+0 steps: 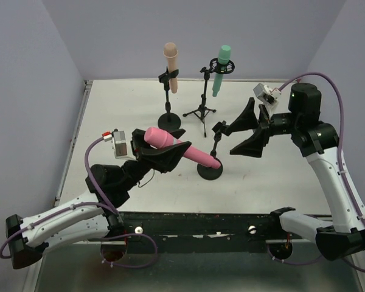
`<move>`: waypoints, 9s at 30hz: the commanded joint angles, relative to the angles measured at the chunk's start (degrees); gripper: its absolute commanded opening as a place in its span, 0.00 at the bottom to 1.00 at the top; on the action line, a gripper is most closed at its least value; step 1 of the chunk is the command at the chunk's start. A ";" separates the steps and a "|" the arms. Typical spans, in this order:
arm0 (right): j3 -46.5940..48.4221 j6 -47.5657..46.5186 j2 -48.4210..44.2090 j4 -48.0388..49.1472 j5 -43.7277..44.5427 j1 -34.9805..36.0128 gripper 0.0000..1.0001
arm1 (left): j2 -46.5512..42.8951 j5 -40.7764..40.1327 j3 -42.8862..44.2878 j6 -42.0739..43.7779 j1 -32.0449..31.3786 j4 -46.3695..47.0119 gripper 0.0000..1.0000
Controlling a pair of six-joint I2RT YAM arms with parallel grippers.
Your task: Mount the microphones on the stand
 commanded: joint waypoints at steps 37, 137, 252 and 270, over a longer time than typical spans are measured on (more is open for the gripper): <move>-0.33 -45.36 11.41 -16.66 13.19 -1.38 0.96 | -11.31 24.72 5.61 20.52 11.24 -52.30 0.00; 4.48 -58.07 16.06 -30.25 4.76 -3.40 0.24 | 19.35 23.67 46.11 39.06 11.86 -76.63 0.00; -3.16 -55.61 9.20 -25.59 -2.71 -7.89 0.94 | 48.38 16.46 74.53 29.31 5.27 -87.82 0.75; -5.71 -52.37 8.07 -21.65 -2.36 -7.97 0.95 | 39.33 25.69 61.35 32.03 5.53 -78.24 0.84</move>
